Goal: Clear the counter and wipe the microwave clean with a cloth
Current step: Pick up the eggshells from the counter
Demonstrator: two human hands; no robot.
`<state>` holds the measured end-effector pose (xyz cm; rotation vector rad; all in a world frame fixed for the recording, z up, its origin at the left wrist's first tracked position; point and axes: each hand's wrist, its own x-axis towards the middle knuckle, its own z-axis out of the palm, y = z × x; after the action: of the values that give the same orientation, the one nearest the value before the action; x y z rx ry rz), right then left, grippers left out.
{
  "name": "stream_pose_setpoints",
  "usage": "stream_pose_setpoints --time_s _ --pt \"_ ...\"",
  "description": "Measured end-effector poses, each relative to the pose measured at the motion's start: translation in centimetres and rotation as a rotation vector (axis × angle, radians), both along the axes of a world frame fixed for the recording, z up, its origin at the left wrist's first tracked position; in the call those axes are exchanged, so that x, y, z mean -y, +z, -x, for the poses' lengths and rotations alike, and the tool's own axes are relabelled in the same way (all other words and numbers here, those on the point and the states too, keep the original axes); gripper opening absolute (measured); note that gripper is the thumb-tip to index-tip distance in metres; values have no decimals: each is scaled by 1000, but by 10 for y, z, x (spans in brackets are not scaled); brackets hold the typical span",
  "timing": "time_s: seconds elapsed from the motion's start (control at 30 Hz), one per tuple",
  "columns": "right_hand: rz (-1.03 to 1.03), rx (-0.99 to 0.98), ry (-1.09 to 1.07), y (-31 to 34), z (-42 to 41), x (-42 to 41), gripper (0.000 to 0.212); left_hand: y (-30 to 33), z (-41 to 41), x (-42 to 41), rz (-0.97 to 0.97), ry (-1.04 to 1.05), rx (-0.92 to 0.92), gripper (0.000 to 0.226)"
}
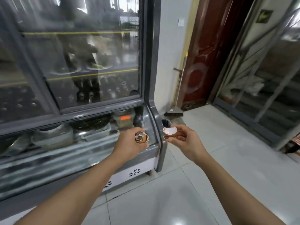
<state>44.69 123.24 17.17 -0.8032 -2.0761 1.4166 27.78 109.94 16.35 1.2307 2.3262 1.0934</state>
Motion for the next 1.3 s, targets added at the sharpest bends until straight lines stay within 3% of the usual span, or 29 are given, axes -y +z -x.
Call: stream_pose_setpoints --time_s 0.3,0.8,1.3 --pt "-19 -10 -137 1 -31 -103 31 10 -17 -123 3 -117 -5 43" --pt "-56 -18 -296 5 -3 -318 30 16 39 -367 -18 -216 -38 39" --pt "-53 11 -110 -15 -3 -584 31 -5 27 -589 1 -37 -38 35"
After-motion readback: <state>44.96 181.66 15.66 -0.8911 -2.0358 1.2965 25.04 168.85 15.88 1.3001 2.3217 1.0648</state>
